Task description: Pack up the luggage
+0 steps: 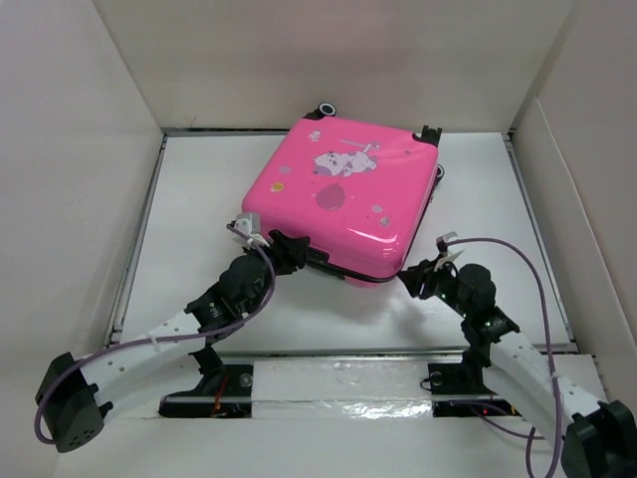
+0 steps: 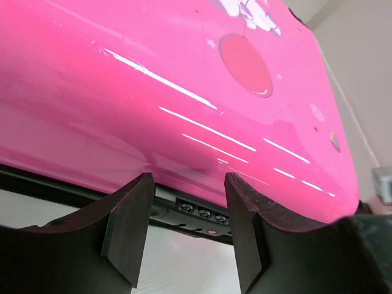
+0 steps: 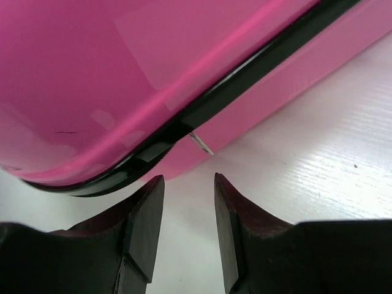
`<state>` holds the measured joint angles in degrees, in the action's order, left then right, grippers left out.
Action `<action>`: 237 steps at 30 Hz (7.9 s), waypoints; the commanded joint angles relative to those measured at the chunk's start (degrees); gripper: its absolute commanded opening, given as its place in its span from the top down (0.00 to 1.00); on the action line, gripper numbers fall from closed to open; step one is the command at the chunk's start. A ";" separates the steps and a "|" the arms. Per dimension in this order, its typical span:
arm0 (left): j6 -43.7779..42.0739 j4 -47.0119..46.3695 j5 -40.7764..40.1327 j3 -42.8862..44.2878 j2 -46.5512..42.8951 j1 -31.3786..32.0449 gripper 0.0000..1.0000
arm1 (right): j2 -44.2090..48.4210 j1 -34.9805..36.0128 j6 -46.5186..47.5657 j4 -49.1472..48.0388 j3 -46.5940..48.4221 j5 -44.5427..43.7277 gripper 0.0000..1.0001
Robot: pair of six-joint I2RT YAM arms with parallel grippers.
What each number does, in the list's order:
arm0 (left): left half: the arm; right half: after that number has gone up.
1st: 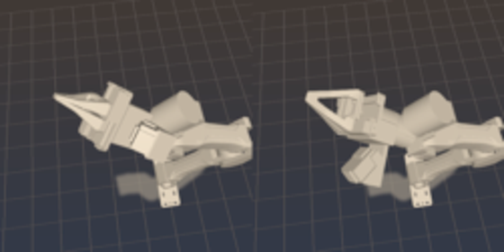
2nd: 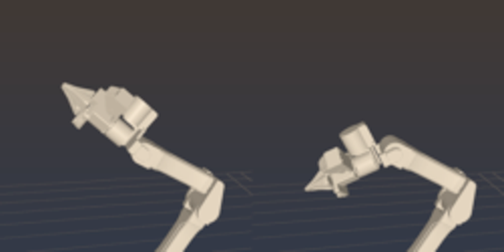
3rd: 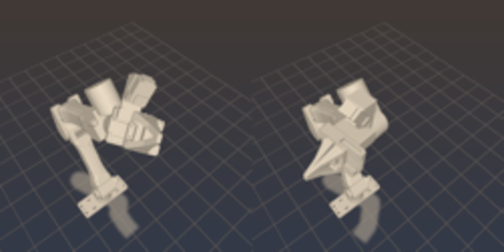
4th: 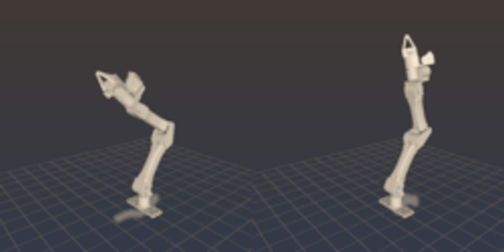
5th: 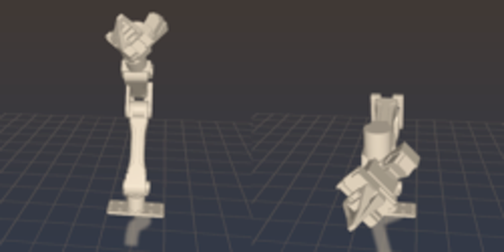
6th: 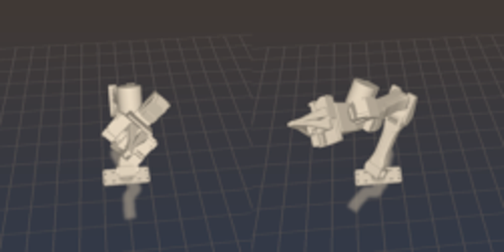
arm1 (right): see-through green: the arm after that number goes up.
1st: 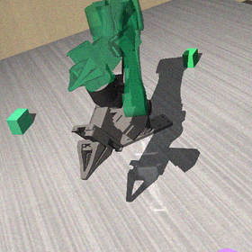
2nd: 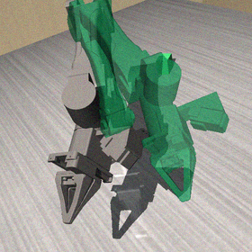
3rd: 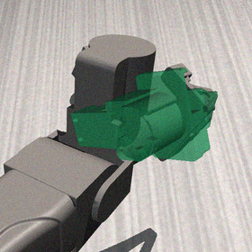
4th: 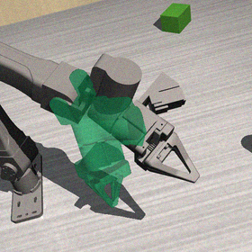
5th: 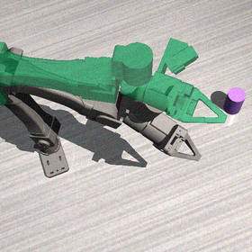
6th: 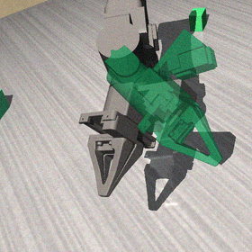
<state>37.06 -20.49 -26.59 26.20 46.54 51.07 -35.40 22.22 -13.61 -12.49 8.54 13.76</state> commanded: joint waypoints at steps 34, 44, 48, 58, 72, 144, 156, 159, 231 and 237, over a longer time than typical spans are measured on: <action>-7.61 -21.78 3.83 7.99 26.74 11.35 0.56 | -6.72 16.68 2.55 -17.42 -0.80 -8.47 1.00; -8.32 -22.39 2.86 11.77 28.34 5.18 0.54 | 3.06 36.73 -8.10 9.84 4.47 -13.49 1.00; -7.36 -22.58 5.67 13.44 29.91 5.18 0.53 | -2.11 42.02 -10.39 1.53 6.14 -17.71 1.00; -4.98 -17.93 4.18 15.12 28.98 5.19 0.53 | -30.17 53.28 -8.81 -16.68 20.12 -35.89 1.00; 10.56 -7.18 15.41 -6.67 3.82 -19.85 0.57 | -1.96 53.28 -12.41 4.23 9.05 -34.25 1.00; 10.49 -4.72 41.34 52.64 61.73 -46.15 0.21 | -38.30 -32.59 -9.43 -4.04 28.36 -7.21 0.63; 17.34 -28.79 42.50 29.37 59.19 -43.08 0.25 | -59.52 -17.48 1.74 -1.83 48.15 6.36 0.37; 18.75 -35.64 41.97 21.73 56.39 -40.27 0.26 | -60.23 -15.63 2.79 -1.84 48.85 6.71 0.37; 27.17 -22.21 88.12 78.66 86.97 -46.67 0.18 | -42.83 -16.42 2.62 -4.29 29.26 4.26 0.09; 29.30 -21.00 86.62 82.17 80.82 -46.67 0.49 | -41.86 -16.42 2.09 -5.26 28.47 4.87 0.09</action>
<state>63.18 -37.12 56.86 105.03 137.84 3.25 -78.15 3.40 -10.20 -14.59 36.99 12.88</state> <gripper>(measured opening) 0.541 0.905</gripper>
